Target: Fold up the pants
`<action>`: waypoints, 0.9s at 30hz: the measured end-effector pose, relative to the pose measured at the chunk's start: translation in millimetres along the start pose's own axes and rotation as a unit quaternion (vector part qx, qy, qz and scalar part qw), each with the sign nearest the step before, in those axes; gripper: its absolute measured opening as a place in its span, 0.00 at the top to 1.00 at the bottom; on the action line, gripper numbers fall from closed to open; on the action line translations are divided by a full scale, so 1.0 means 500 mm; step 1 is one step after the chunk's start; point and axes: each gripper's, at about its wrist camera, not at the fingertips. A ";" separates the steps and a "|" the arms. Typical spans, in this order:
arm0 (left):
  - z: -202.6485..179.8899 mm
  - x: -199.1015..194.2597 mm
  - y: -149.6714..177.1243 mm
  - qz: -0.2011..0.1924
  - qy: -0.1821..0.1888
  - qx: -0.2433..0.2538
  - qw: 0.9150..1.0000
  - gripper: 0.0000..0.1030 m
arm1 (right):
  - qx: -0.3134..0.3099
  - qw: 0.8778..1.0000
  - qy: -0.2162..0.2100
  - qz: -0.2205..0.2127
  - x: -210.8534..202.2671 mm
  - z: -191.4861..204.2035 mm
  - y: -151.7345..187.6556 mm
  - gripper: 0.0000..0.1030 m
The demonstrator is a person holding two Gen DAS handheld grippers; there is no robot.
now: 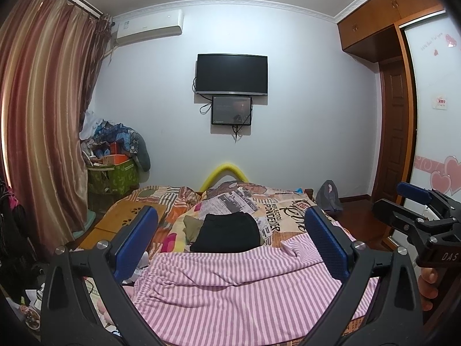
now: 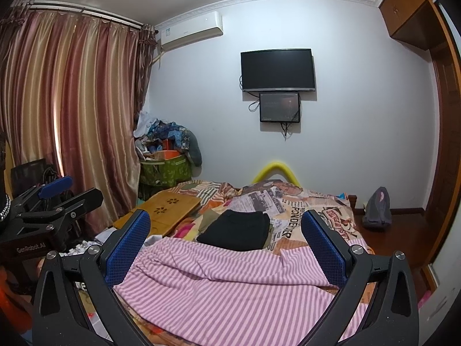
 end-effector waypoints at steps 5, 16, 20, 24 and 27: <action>-0.002 0.007 0.005 0.002 -0.003 -0.003 1.000 0.00 | 0.001 1.000 -0.001 0.000 0.000 -0.001 -0.001 0.00; 0.010 0.020 0.012 0.009 -0.003 -0.013 1.000 0.00 | -0.001 1.000 -0.003 0.002 0.006 0.007 -0.004 0.00; 0.011 0.022 0.013 0.010 -0.004 -0.013 1.000 0.00 | -0.001 1.000 -0.004 0.003 0.008 0.009 -0.002 0.00; 0.012 0.022 0.012 0.010 -0.004 -0.014 1.000 0.00 | 0.000 1.000 -0.005 0.005 0.011 0.010 -0.002 0.00; 0.012 0.023 0.013 0.011 -0.003 -0.014 1.000 0.00 | 0.002 1.000 -0.008 0.009 0.015 0.006 0.000 0.00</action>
Point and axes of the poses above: each gripper's, at about its wrist camera, not at the fingertips, and x roughly the way its jaws point, z to its left, y to its underside, and after that the axes turned 9 degrees about -y, right-handed
